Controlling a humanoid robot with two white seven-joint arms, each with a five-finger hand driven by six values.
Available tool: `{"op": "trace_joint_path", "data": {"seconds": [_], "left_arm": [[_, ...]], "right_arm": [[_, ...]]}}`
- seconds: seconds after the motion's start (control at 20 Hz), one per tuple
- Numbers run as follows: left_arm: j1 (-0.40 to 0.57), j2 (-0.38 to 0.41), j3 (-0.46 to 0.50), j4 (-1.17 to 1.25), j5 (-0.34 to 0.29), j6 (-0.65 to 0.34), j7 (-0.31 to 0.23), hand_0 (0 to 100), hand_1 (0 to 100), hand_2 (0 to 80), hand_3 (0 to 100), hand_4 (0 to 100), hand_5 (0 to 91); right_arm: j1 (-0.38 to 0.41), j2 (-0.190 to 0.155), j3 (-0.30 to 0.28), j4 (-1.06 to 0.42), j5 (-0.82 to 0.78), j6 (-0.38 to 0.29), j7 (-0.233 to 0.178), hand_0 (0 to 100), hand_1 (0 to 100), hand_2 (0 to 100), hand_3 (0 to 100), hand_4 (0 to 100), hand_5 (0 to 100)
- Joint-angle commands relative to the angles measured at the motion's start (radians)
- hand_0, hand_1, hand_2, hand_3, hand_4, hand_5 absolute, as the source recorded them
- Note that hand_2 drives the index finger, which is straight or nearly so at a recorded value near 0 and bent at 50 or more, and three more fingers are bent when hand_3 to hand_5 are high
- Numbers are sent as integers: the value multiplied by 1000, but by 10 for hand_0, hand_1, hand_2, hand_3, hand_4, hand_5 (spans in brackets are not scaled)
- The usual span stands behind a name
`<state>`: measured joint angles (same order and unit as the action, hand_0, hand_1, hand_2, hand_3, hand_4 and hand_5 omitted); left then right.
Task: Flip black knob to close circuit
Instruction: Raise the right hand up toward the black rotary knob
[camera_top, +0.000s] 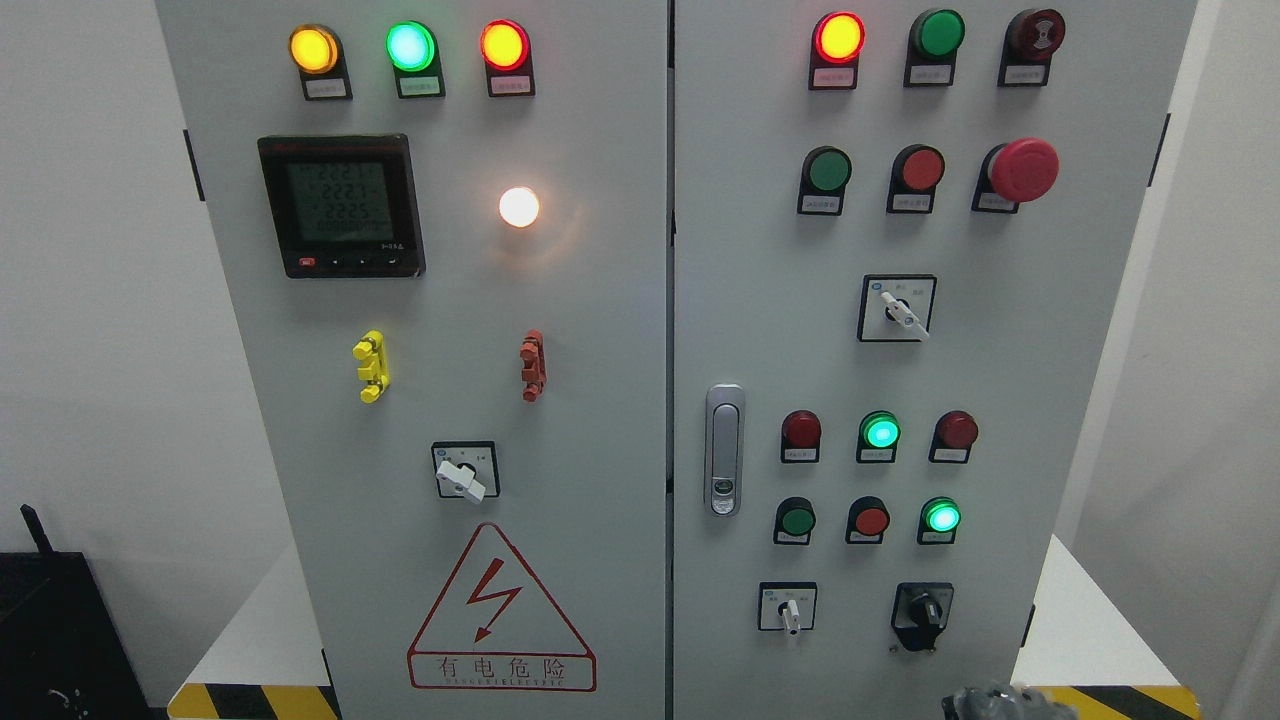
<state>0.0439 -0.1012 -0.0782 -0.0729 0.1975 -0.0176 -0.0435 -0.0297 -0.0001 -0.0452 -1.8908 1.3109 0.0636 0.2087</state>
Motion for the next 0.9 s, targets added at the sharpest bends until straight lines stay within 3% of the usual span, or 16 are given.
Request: {"op": "trace_joint_path", "data": {"seconds": [0.0,0.4,0.85], "left_arm": [[1,0,0,1,0,-1,1,120,556,0,0,0,0],[1,0,0,1,0,-1,1,120,556,0,0,0,0],[1,0,0,1,0,-1,1,120,556,0,0,0,0]], "right_arm": [[-47,-6,-45,93,-5,-2,-3,0,0,948,1000,858,817],[-91,-29,-74,130,-36,1,0,0,0,948,1000,855,816],[-125,-29,-79,171,-39,2,0,0,0,948,1000,853,815]]}}
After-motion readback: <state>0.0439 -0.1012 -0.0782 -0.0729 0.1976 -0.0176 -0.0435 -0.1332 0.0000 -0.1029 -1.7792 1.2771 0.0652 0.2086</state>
